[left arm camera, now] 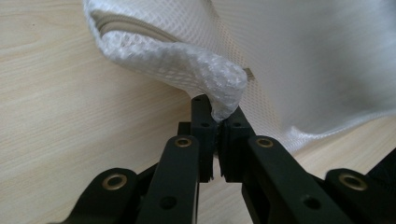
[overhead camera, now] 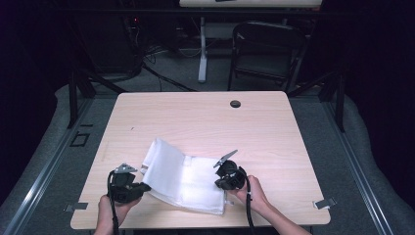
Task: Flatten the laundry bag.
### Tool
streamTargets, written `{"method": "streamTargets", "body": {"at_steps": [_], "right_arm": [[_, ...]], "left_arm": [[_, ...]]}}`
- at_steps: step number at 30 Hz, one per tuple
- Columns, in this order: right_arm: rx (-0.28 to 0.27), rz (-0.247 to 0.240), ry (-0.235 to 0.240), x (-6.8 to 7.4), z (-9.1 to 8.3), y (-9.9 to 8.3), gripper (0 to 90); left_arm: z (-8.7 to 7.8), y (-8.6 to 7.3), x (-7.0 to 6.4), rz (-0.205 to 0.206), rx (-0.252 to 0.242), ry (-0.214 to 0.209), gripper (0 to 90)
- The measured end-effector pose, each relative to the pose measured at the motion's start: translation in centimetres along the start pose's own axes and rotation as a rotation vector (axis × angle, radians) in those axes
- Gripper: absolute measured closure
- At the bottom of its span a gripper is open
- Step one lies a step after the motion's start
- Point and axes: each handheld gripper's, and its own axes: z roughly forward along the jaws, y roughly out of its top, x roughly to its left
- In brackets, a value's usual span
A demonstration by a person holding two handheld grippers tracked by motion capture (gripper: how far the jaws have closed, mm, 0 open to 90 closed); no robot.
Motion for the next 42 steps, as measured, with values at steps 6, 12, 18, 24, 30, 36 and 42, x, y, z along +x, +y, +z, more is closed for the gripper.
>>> {"method": "streamTargets", "body": {"at_steps": [6,12,18,24,30,36,42], "right_arm": [[0.007,0.013,-0.004,-0.5,-0.1,-0.3,90.0],[0.007,0.01,-0.008,-0.8,-0.2,-0.4,90.0],[0.016,0.008,-0.02,-1.5,-0.7,-0.9,90.0],[0.027,0.019,-0.03,-2.3,-1.1,-1.3,90.0],[0.035,0.021,-0.037,-2.9,-1.4,-1.6,90.0],[0.053,0.022,-0.051,-3.4,-1.8,-1.8,90.0],[0.021,0.033,-0.06,-3.1,-3.1,-2.0,90.0]], "left_arm": [[-0.5,0.0,0.0,0.01,0.024,-0.012,63.8],[-1.1,0.1,0.1,0.008,0.005,0.01,34.7],[-2.0,0.2,0.9,-0.038,-0.053,0.025,20.8],[-2.6,0.3,0.8,-0.035,-0.099,0.033,16.8],[-3.1,0.4,1.0,-0.04,-0.14,0.057,16.0],[-2.5,1.0,0.5,0.008,-0.121,0.053,17.7],[0.2,2.6,0.1,0.082,-0.044,0.04,44.0]]}}
